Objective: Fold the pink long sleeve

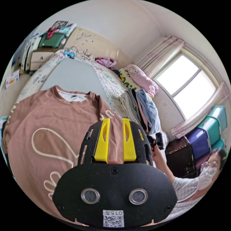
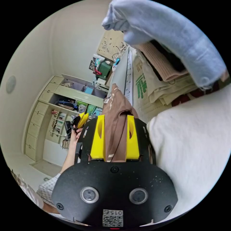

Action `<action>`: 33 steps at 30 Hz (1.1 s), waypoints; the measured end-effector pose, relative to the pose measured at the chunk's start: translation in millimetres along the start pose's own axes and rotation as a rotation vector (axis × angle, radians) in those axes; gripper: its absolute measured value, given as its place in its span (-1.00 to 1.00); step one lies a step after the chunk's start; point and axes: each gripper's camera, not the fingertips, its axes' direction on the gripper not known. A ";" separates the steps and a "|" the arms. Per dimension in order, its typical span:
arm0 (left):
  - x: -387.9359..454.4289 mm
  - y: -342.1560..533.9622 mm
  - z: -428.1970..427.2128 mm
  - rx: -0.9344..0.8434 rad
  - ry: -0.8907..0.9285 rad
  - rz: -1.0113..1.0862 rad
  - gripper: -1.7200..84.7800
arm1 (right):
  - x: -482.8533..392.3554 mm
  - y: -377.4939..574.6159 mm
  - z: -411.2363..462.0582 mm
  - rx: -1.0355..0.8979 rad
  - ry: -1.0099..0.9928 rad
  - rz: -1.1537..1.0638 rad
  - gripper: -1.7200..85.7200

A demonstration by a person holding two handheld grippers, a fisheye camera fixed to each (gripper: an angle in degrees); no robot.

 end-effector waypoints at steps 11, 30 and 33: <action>-46.8 -114.2 193.2 -0.112 -0.090 -0.086 -0.82 | -37.7 -65.9 15.9 0.118 0.154 -0.010 -0.88; 74.1 -52.0 92.7 -0.302 0.057 0.355 -0.80 | -57.4 -81.9 6.3 0.172 0.133 -0.027 -0.92; 122.6 54.8 25.9 -0.323 0.096 0.449 -0.75 | -54.1 -79.5 5.9 0.170 0.133 -0.028 -0.92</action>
